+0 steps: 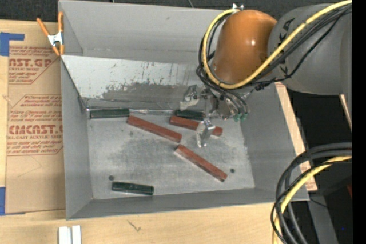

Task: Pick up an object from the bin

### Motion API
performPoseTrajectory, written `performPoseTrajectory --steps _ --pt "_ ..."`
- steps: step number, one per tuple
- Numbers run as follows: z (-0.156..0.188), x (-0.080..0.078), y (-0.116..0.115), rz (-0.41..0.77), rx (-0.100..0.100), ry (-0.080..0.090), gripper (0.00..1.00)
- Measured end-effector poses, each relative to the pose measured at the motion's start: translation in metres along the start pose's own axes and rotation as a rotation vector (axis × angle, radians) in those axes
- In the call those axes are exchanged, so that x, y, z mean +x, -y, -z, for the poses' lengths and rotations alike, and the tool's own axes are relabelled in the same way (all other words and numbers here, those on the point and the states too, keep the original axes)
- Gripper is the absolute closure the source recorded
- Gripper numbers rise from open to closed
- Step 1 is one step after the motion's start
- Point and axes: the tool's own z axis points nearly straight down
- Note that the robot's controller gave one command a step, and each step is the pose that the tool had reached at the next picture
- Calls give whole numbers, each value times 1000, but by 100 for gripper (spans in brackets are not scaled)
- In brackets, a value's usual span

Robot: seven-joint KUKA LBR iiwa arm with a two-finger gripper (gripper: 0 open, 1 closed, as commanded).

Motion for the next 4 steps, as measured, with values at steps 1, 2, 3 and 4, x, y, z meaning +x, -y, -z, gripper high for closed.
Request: performPoseTrajectory --steps 1,2,3,4 --pt "-74 40 79 -43 0 3 100" --pt "-74 40 79 -42 0 3 0" --pt "-74 40 79 -42 0 3 0" --pt "-82 110 54 33 2 6 100"
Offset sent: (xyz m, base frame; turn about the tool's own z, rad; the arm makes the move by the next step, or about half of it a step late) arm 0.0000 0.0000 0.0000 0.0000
